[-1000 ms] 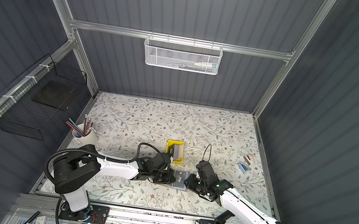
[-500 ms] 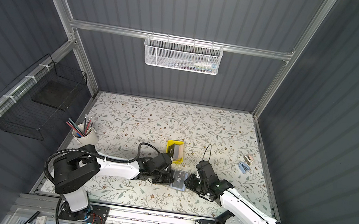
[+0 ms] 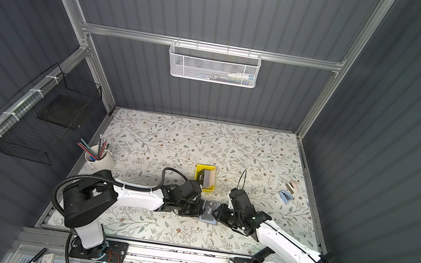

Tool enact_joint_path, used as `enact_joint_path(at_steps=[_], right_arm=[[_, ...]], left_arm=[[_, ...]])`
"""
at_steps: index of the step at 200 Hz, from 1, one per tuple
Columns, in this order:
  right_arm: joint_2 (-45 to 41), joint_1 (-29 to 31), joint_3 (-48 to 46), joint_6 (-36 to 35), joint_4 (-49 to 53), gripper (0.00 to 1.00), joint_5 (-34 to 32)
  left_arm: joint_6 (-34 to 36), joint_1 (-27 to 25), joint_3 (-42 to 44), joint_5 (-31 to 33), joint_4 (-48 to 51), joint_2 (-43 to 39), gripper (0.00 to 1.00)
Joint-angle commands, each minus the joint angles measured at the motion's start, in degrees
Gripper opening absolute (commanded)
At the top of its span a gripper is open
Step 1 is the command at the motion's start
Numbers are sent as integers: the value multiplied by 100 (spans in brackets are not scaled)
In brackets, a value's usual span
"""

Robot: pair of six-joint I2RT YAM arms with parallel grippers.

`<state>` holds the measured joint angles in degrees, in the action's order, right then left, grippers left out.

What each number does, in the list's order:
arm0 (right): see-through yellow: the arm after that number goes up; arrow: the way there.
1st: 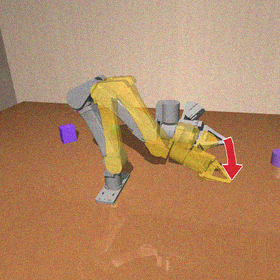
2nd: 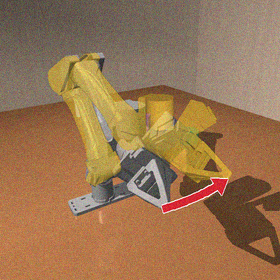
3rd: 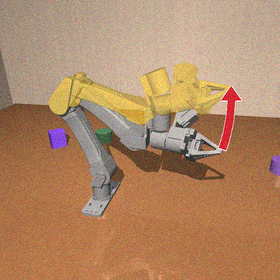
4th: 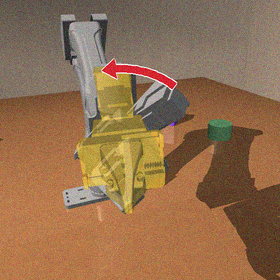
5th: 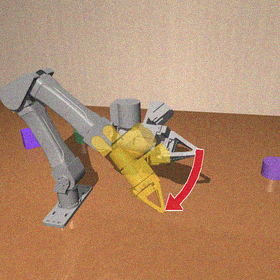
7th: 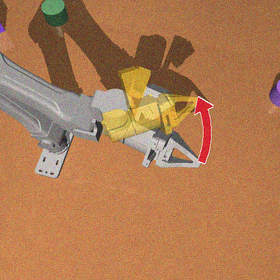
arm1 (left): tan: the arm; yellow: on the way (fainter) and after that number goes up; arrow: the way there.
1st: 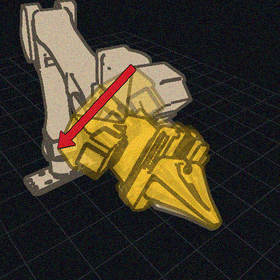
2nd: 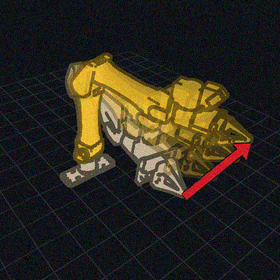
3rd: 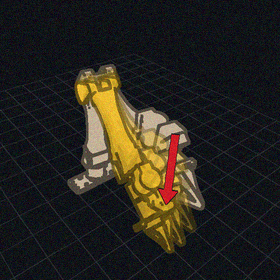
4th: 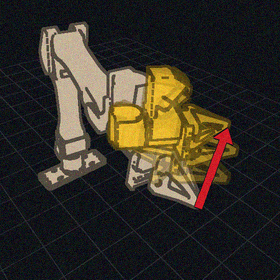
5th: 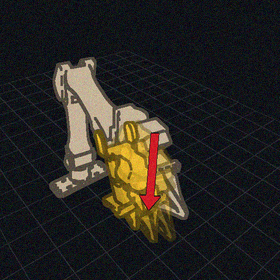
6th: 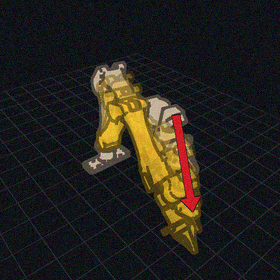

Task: Put the credit cards into the card holder

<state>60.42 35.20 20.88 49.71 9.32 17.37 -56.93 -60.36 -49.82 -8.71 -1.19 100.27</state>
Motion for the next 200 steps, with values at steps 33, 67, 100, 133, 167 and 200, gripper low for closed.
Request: enact_joint_path(at_steps=[33, 67, 100, 133, 167, 200], right_arm=[[149, -14, -133, 82, -356, 31, 133], [206, -15, -163, 110, -436, 31, 127], [250, -19, -199, 115, -609, 29, 404], [268, -21, -243, 131, -753, 27, 462], [185, -18, -252, 134, -844, 25, 483], [188, -1, -191, 91, -802, 23, 455]], left_arm=[[17, -46, 56, 100, 88, 72, 5], [-11, -46, 96, 81, 19, 62, 5], [-25, -46, 102, 48, -53, 64, 5], [-63, -46, 160, 35, -152, 21, 5], [-119, -46, 267, -46, -365, -16, 6], [-185, -38, 336, -65, -555, -50, 7]])
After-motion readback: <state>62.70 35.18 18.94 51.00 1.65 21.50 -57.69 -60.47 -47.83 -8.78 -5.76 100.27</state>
